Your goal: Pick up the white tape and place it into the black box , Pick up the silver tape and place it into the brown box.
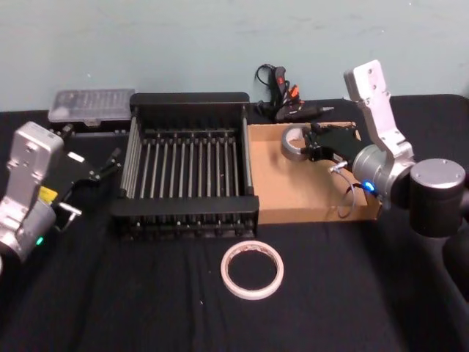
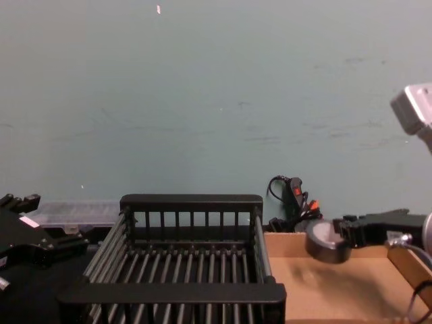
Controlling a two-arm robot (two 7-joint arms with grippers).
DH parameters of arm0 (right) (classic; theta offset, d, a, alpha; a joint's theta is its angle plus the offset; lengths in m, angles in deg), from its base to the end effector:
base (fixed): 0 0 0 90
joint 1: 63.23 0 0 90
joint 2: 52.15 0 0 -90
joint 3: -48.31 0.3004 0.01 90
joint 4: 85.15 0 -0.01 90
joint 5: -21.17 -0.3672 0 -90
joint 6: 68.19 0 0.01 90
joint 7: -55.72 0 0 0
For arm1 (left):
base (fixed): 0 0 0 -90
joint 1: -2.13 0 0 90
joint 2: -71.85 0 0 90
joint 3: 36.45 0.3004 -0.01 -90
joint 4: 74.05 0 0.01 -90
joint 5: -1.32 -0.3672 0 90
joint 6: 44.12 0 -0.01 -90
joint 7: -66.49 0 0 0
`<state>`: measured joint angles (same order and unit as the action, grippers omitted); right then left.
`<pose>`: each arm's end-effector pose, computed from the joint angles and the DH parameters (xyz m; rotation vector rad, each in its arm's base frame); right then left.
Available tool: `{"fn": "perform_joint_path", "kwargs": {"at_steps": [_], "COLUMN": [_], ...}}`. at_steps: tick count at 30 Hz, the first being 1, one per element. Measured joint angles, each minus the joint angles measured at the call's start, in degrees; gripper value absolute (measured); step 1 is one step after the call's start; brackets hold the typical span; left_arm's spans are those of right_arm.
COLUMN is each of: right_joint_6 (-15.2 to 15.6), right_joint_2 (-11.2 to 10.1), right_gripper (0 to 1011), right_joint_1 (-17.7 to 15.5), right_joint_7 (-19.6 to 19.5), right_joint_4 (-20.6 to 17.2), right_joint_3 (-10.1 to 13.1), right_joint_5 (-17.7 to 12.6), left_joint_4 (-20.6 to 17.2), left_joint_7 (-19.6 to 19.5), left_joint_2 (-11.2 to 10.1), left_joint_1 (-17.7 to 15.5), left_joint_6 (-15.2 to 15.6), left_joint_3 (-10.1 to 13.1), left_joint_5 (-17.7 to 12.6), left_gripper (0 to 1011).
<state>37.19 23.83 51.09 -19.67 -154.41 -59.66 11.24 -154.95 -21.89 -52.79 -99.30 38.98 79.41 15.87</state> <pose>0.4993 -0.0004 -0.2783 -0.3318 0.0910 -1.1320 0.4150 0.0731 -0.3219 0.3045 -0.2849 1.2480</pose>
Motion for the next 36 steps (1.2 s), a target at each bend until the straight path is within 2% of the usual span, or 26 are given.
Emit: {"fn": "perform_joint_path", "kwargs": {"at_steps": [7, 20, 25, 32, 33, 36], "right_joint_6": [0.7, 0.8, 0.8, 0.8, 0.8, 0.8], "right_joint_2": [1.2, 1.3, 1.3, 1.3, 1.3, 1.3], "right_gripper": [133, 133, 227, 491, 491, 593], "right_joint_1": [1.2, 1.2, 1.2, 1.2, 1.2, 1.2], "right_joint_7": [-0.3, -0.4, -0.4, -0.4, -0.4, -0.4], "right_joint_4": [3.8, 4.0, 4.0, 3.9, 3.9, 3.9], "right_joint_3": [0.1, 0.2, 0.2, 0.2, 0.2, 0.2], "right_joint_5": [1.5, 1.9, 1.8, 1.7, 1.7, 1.7], "left_joint_4": [0.0, 0.0, 0.0, 0.0, 0.0, 0.0], "left_joint_7": [0.0, 0.0, 0.0, 0.0, 0.0, 0.0], "left_joint_2": [0.0, 0.0, 0.0, 0.0, 0.0, 0.0], "left_joint_1": [0.0, 0.0, 0.0, 0.0, 0.0, 0.0], "left_joint_6": [0.0, 0.0, 0.0, 0.0, 0.0, 0.0], "left_joint_3": [0.0, 0.0, 0.0, 0.0, 0.0, 0.0], "left_joint_5": [0.0, 0.0, 0.0, 0.0, 0.0, 0.0], "left_gripper": [1001, 1001, 1001, 1001, 1001, 1001]}}
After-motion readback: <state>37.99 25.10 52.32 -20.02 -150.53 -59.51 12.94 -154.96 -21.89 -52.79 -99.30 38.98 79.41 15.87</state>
